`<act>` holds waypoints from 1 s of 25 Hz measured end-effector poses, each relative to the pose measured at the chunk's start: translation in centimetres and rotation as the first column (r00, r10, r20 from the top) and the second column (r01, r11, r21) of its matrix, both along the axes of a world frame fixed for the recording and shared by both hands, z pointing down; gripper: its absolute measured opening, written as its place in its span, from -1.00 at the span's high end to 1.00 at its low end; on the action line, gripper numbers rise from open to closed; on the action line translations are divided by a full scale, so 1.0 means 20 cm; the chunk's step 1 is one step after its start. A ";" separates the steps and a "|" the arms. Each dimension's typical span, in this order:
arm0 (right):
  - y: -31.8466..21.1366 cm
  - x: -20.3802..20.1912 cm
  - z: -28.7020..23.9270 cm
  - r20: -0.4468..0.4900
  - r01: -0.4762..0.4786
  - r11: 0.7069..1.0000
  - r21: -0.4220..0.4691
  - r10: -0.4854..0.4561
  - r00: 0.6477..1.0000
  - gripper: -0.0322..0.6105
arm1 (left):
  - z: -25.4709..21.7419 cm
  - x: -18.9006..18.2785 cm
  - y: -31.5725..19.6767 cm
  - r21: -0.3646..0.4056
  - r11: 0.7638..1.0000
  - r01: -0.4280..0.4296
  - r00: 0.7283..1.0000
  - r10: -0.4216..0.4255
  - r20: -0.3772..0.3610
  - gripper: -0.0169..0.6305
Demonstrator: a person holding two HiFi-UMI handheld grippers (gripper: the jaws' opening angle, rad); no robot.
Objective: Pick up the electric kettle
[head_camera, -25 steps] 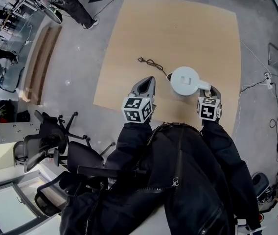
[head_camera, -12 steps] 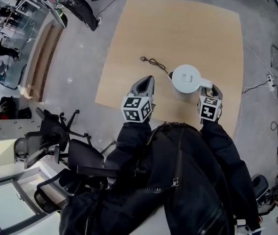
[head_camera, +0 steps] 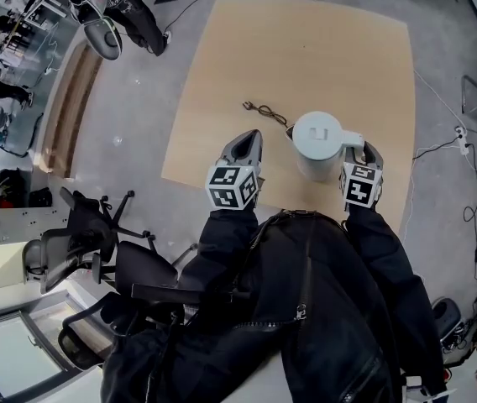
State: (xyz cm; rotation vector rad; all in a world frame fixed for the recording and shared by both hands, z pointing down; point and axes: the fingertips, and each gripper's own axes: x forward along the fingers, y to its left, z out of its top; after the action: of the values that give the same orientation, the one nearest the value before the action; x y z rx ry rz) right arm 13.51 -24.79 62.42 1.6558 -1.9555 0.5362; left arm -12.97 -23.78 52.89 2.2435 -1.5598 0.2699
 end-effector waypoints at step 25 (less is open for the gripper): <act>0.09 0.06 -0.81 0.141 -0.073 0.966 0.246 0.039 0.989 0.42 | -0.38 0.08 -0.05 0.172 0.983 -0.059 0.996 0.069 -0.050 0.95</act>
State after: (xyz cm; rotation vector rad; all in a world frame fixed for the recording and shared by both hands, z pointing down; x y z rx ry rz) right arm 14.78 -23.03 46.15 1.8775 -2.1540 0.4463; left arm -11.41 -24.69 45.27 2.4124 -1.5360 0.0927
